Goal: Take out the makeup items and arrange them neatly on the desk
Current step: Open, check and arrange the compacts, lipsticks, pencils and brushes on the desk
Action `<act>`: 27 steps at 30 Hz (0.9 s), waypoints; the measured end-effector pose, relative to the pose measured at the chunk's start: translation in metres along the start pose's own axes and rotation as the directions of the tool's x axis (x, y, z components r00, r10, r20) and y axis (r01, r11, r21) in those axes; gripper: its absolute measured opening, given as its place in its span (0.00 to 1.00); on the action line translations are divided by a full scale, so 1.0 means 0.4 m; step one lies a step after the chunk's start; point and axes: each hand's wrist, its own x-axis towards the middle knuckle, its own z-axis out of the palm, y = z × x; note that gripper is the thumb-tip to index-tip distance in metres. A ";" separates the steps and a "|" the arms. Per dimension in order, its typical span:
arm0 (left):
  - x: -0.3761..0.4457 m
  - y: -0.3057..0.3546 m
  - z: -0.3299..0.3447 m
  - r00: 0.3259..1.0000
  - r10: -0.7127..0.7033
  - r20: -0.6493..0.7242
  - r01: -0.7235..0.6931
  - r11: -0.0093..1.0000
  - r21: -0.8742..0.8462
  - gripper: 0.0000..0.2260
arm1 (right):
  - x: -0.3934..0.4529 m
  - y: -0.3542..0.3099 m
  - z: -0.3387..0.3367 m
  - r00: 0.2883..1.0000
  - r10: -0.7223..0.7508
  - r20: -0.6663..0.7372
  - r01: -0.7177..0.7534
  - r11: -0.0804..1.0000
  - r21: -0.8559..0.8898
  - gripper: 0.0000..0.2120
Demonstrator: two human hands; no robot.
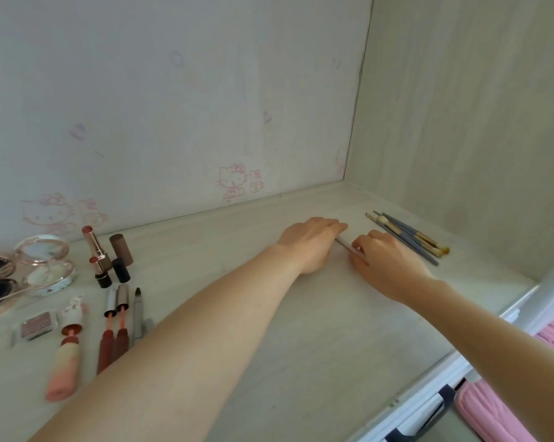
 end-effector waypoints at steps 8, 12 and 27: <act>0.029 -0.035 0.016 0.999 -0.042 0.005 0.041 0.997 0.062 0.24 | 0.018 0.008 0.011 1.000 0.015 -0.003 -0.015 1.000 -0.001 0.11; 0.033 -0.037 0.017 0.999 -0.042 -0.029 0.045 0.995 0.087 0.20 | 0.019 0.008 0.009 1.000 0.005 0.004 -0.005 1.000 0.011 0.11; -0.108 -0.088 -0.042 0.989 -0.144 -0.033 0.128 0.947 -0.295 0.05 | -0.054 -0.022 -0.039 0.996 -0.063 -0.059 0.065 0.997 0.028 0.11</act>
